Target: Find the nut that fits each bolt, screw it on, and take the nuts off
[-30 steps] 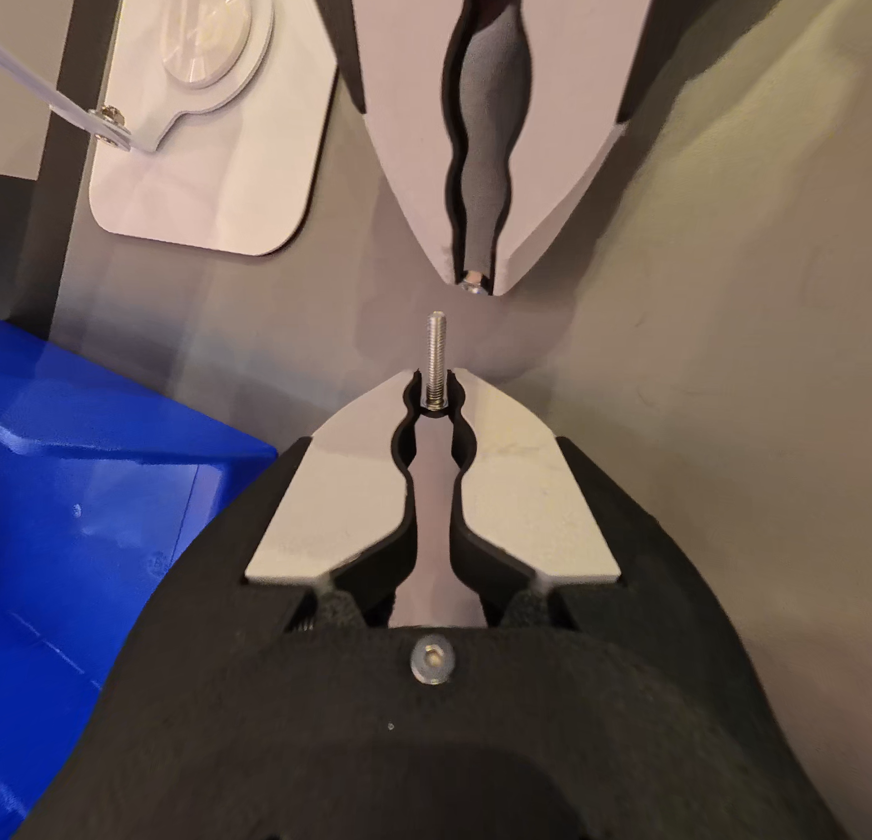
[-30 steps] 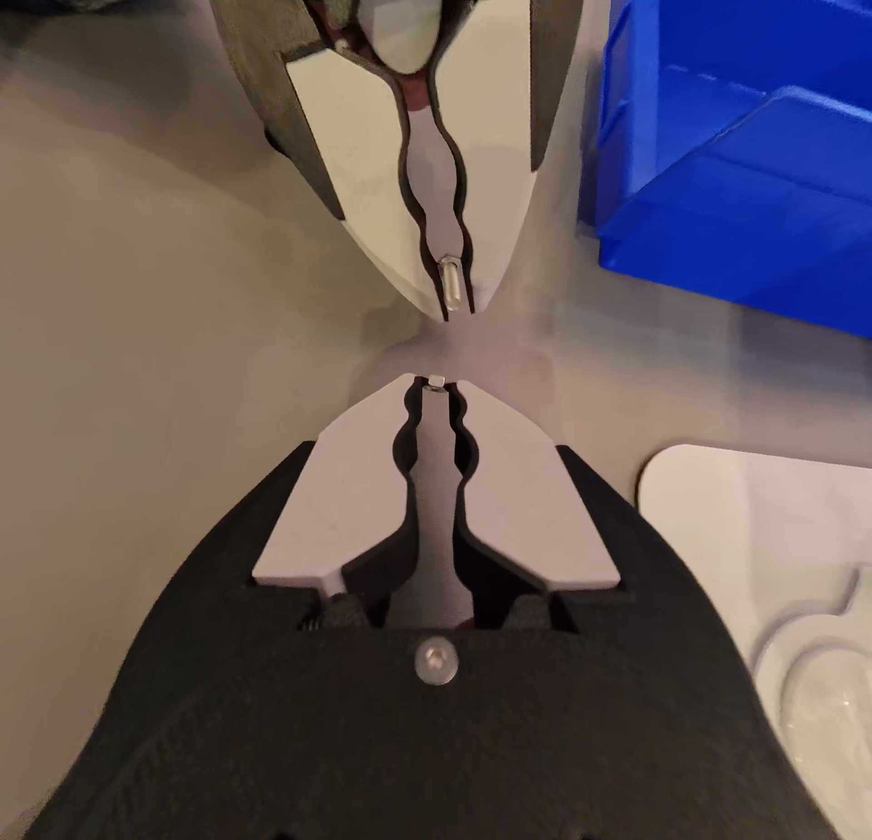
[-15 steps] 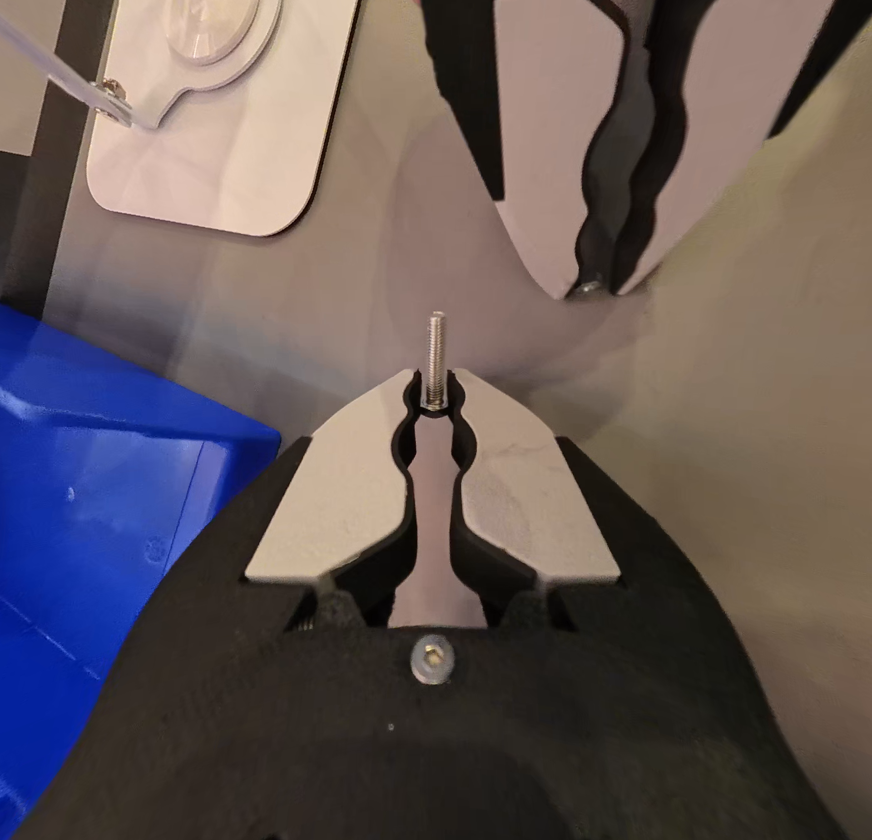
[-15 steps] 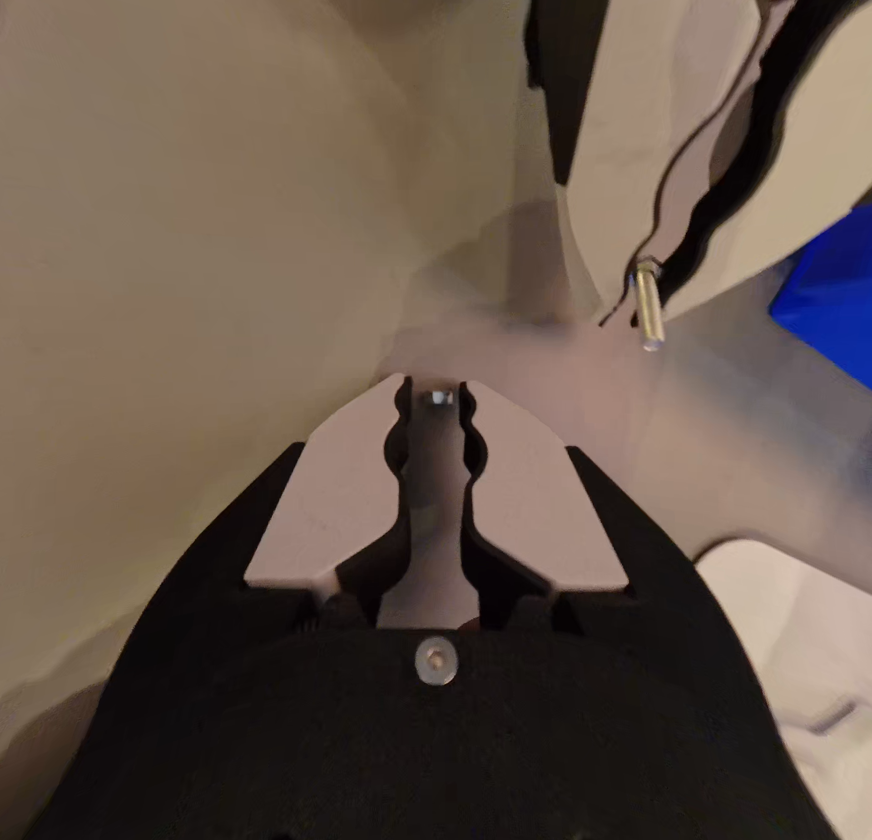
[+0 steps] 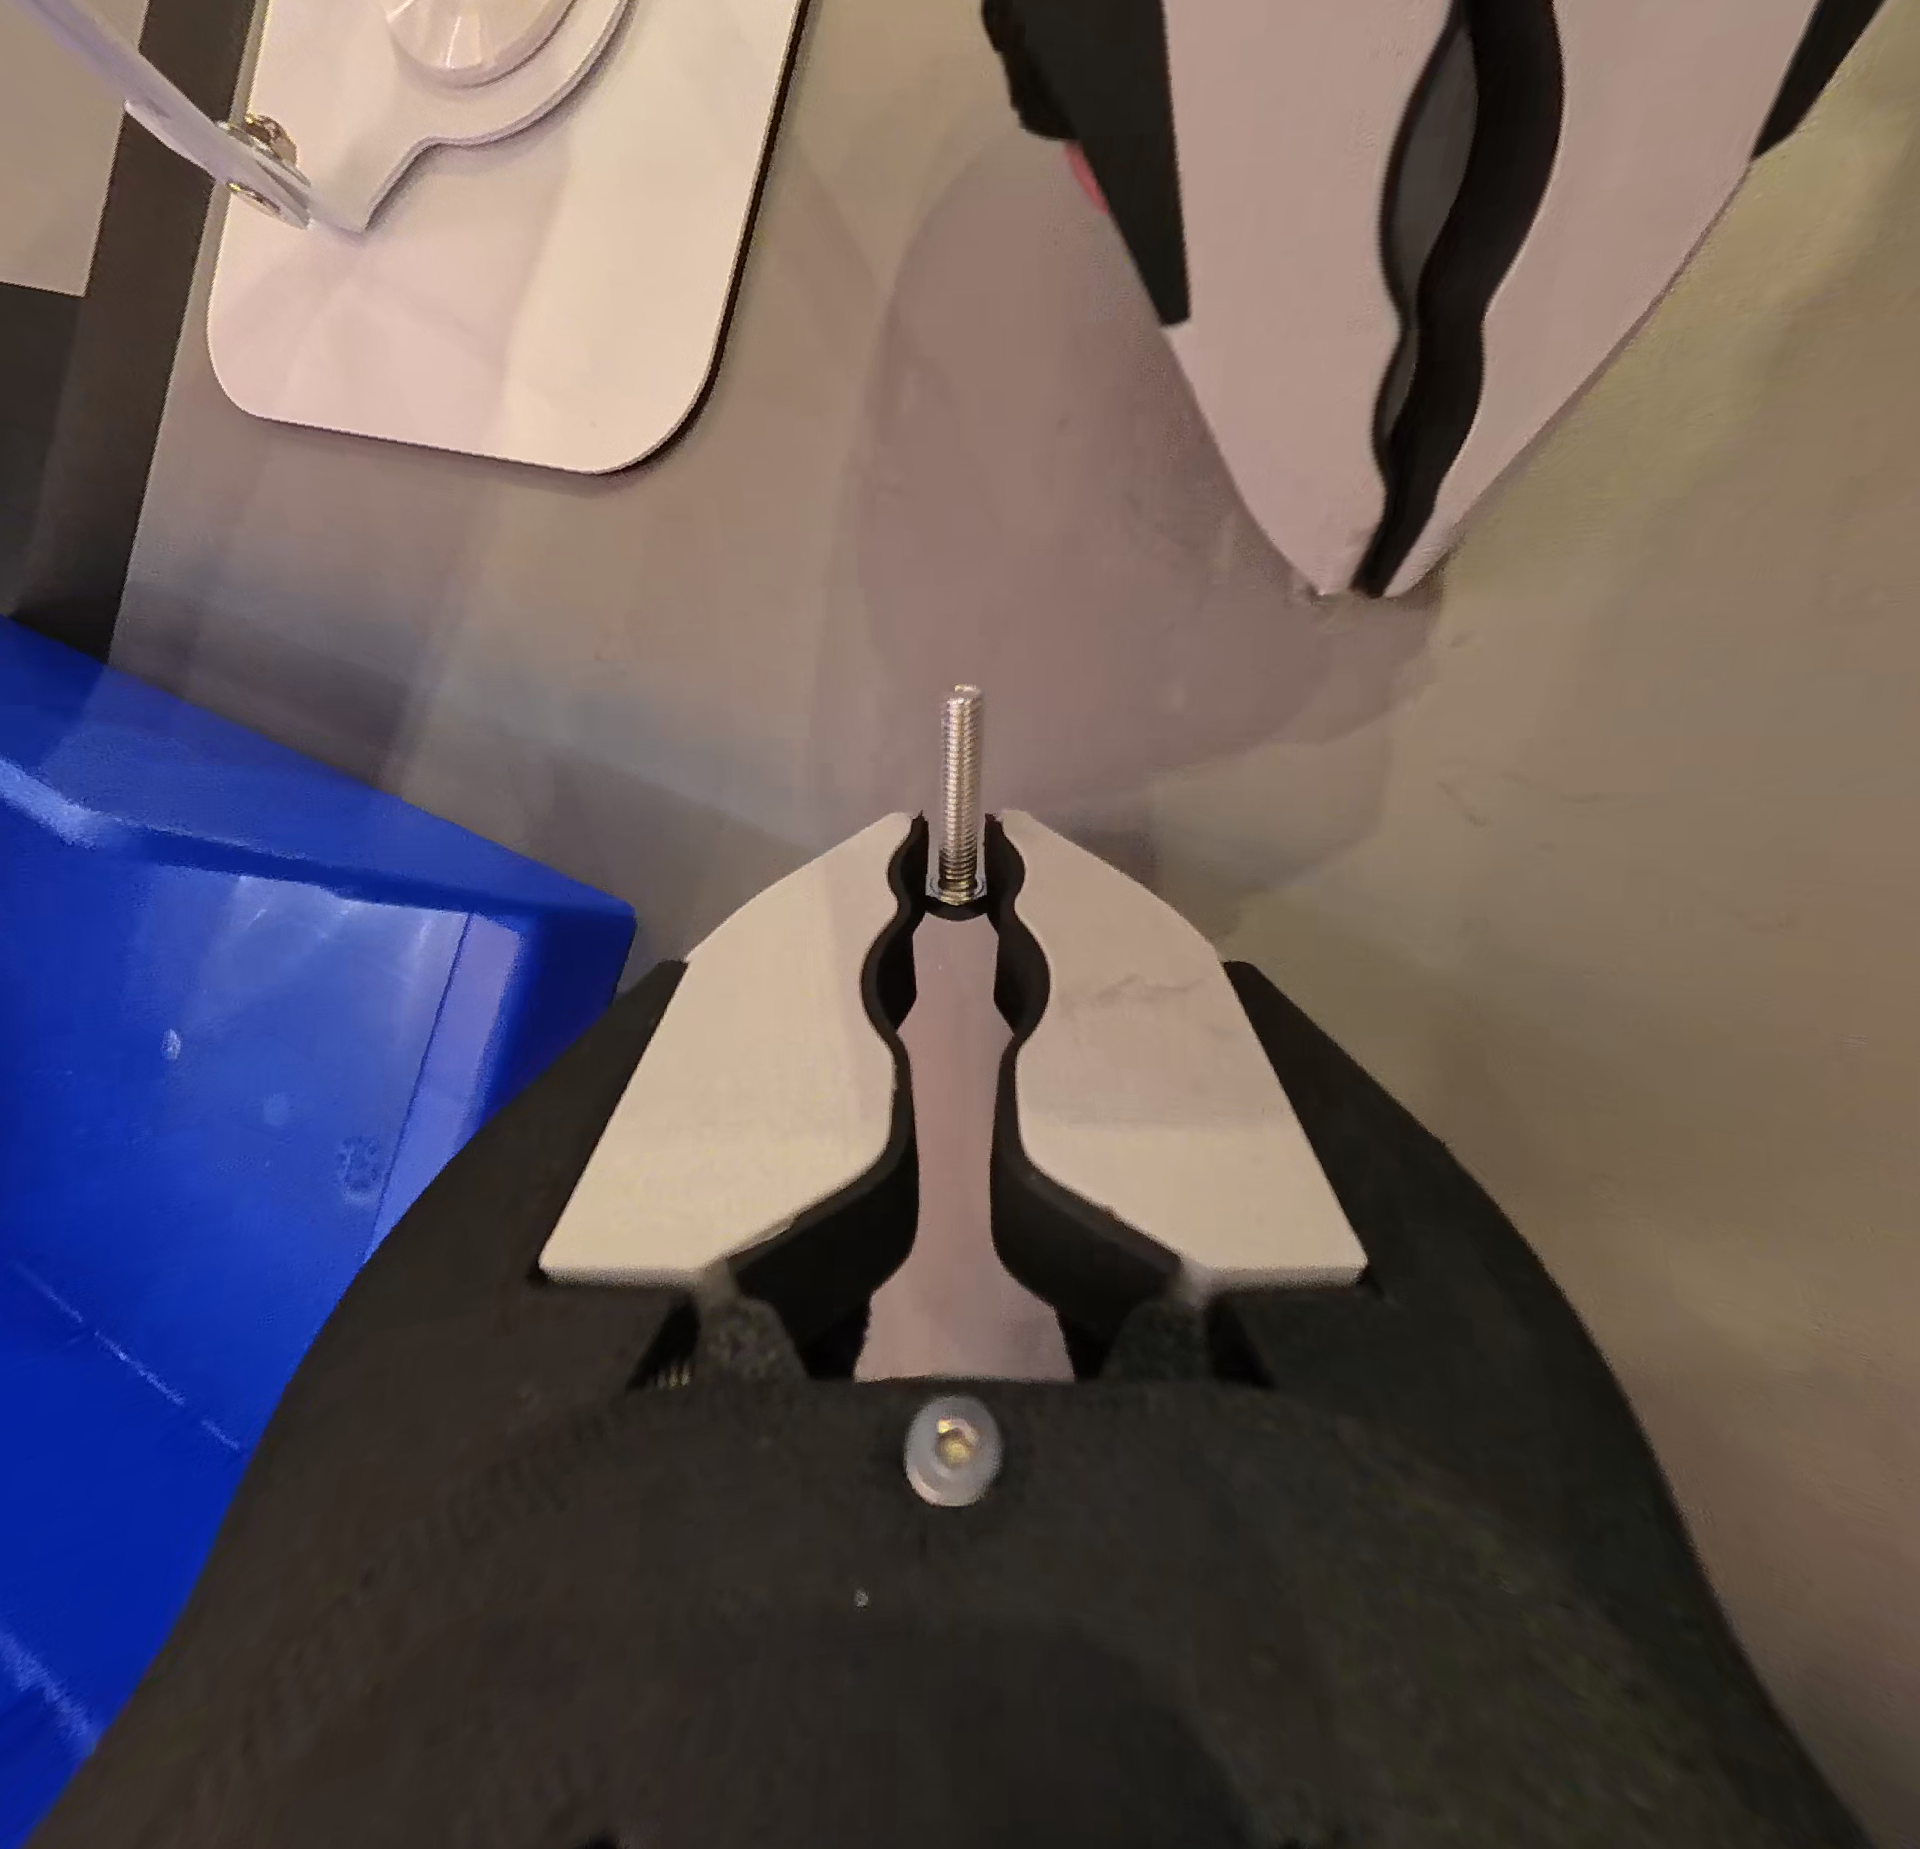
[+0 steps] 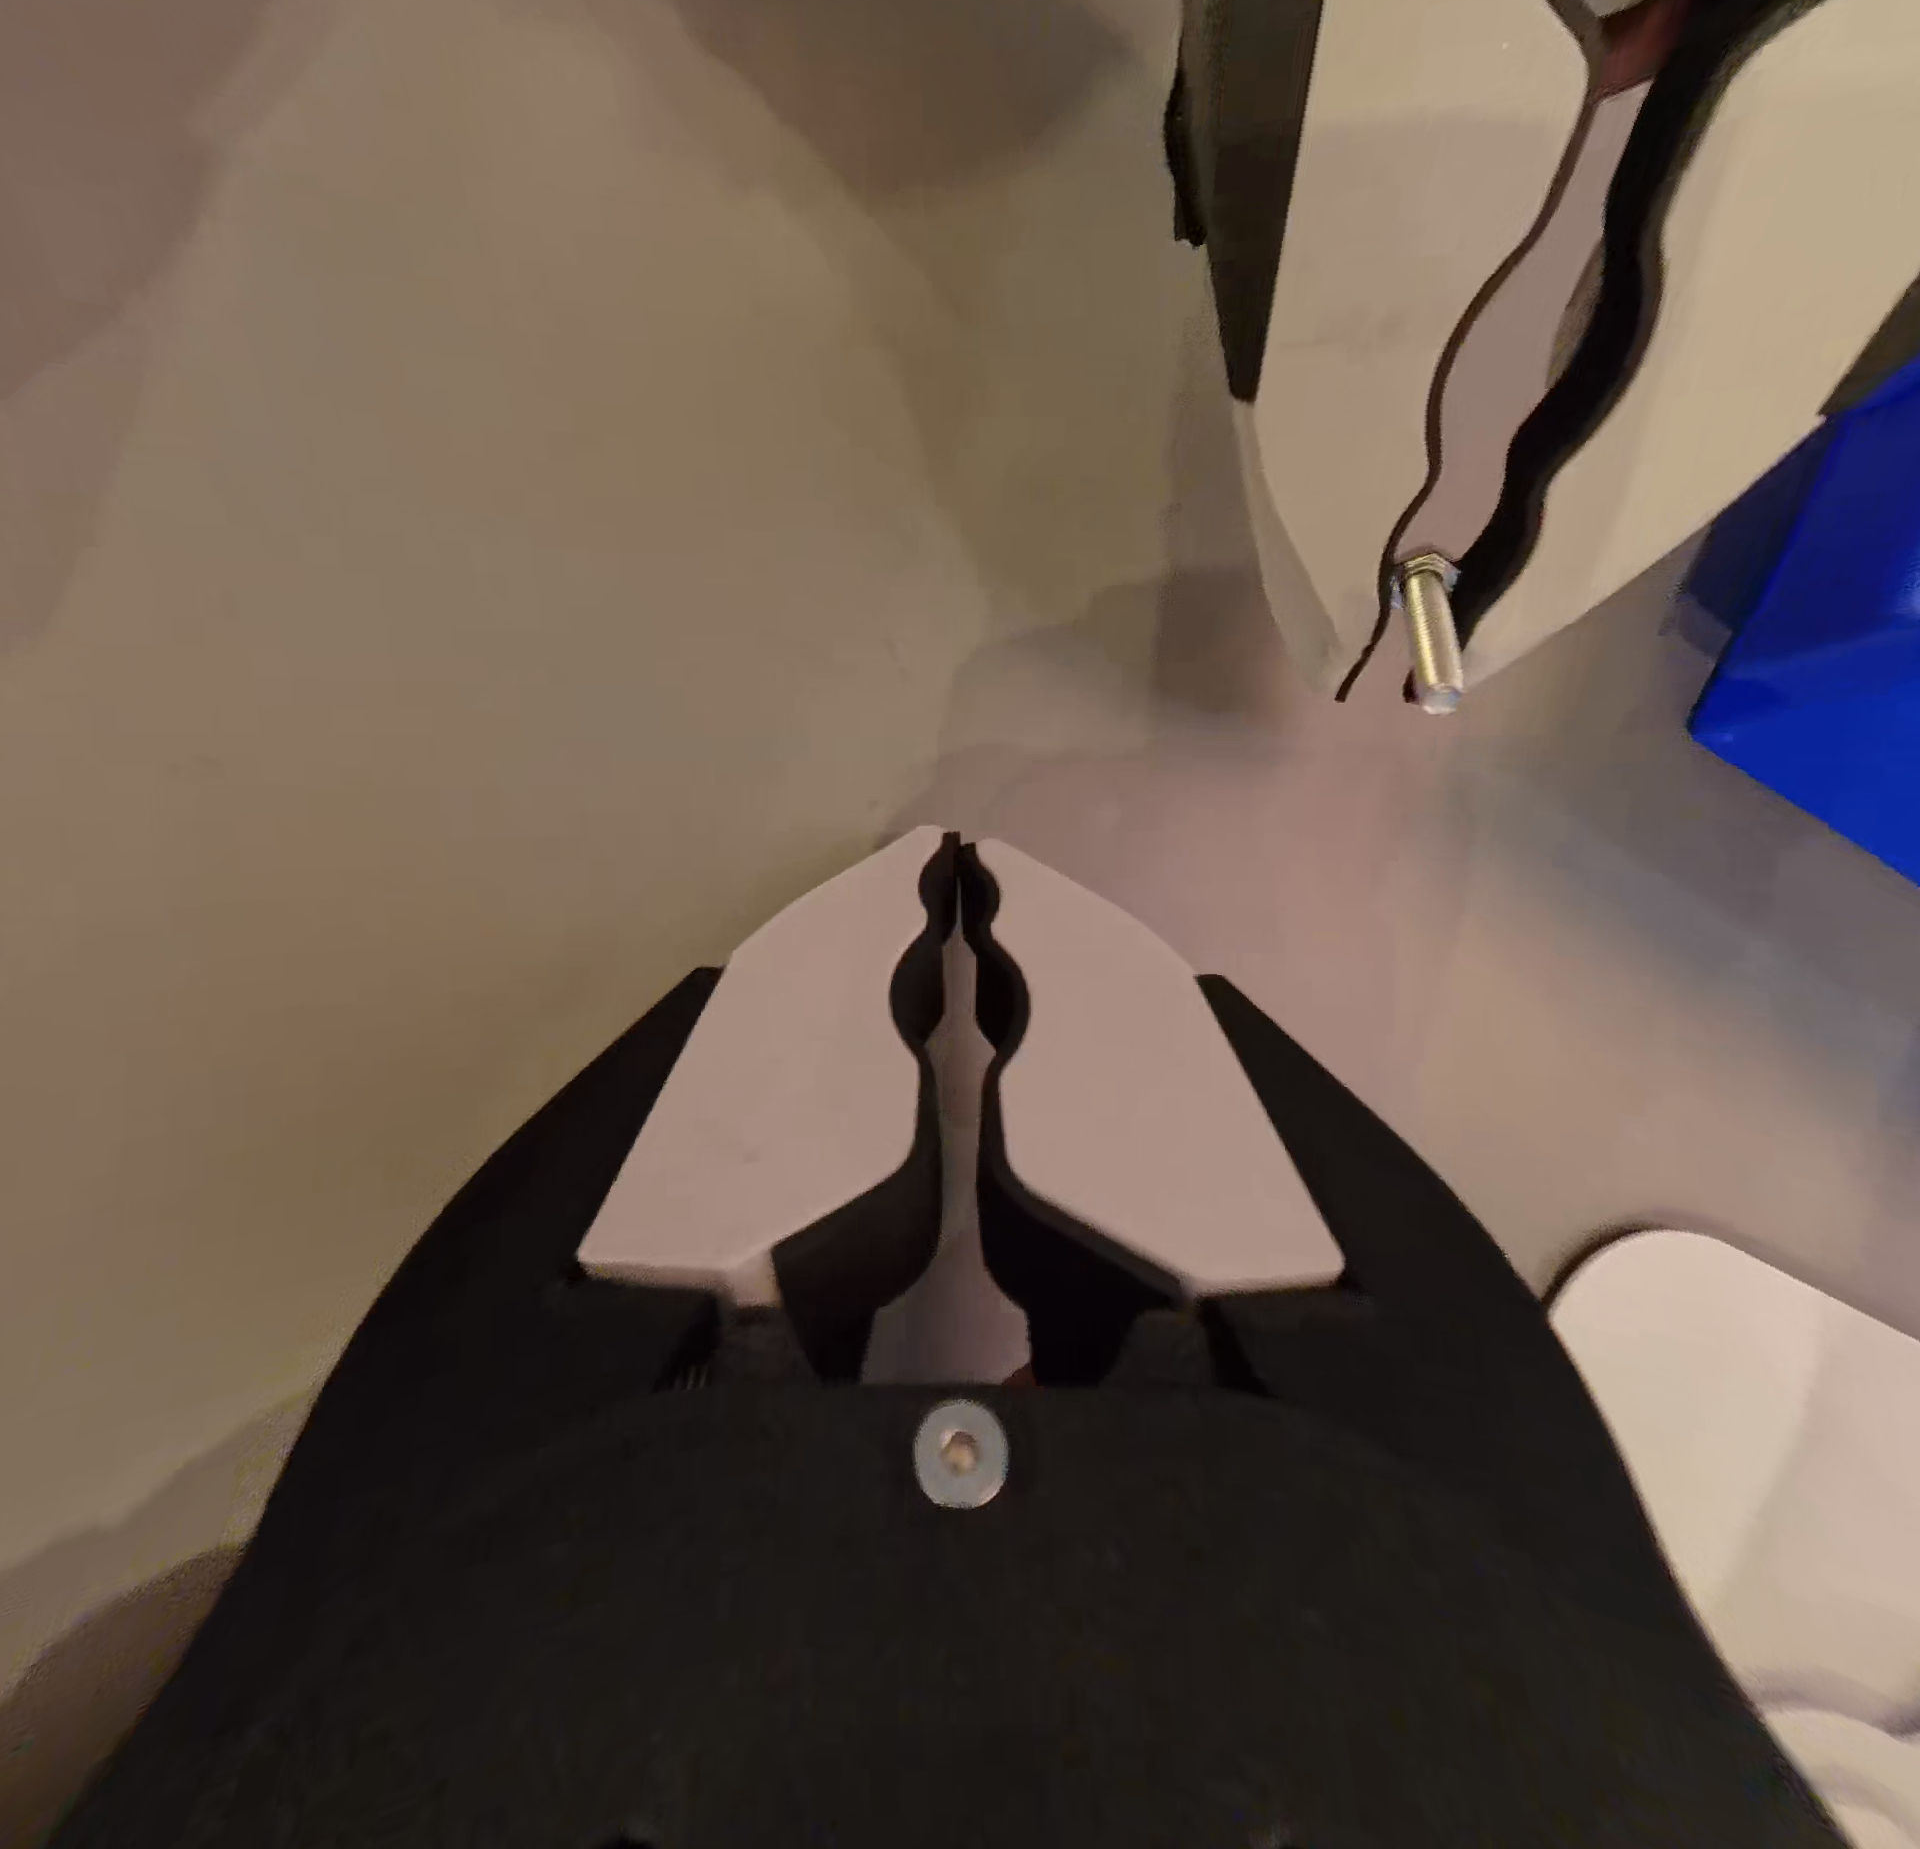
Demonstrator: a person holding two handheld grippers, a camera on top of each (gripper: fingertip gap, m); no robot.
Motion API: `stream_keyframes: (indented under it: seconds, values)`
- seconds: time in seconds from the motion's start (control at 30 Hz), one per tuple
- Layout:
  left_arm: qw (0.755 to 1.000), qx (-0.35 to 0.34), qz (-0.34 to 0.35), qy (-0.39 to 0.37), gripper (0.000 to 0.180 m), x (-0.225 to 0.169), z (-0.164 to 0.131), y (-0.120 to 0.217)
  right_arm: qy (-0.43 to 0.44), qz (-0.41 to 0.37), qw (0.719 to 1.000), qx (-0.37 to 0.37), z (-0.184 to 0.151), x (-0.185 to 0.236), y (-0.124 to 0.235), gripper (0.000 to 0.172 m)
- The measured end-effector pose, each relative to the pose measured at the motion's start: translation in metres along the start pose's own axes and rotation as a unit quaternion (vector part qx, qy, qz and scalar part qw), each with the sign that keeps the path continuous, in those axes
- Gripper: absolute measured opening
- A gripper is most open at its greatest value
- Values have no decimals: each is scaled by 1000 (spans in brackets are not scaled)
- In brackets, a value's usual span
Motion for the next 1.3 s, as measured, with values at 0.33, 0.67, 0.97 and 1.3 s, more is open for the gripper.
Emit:
stream_keyframes:
  seconds: [0.33, 0.67, 0.97, 1.3]
  values:
    - [1000, -1, 2, 2, 10, 1, 0, 0, -43, -6, 999, 10, -17, -12, 15, 0]
    - [1000, -4, 2, 4, 10, 1, 0, 1, -32, -1, 999, -26, -6, -5, 6, 0]
    - [1000, -3, 0, 4, 10, 1, 0, 0, -38, 4, 999, 1, -14, -9, 19, 0]
    - [1000, -4, 0, 3, 10, 0, 1, 0, -38, 4, 999, -23, -13, -7, 6, 0]
Point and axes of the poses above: each gripper's, where its closed fingertips meet, y back along the fingers, z out of its top, x = y × z across the jaws, the point moved 5 cm from there along y, back along the fingers, and after that the axes turned 15 degrees about -x, right-handed, at the moved point
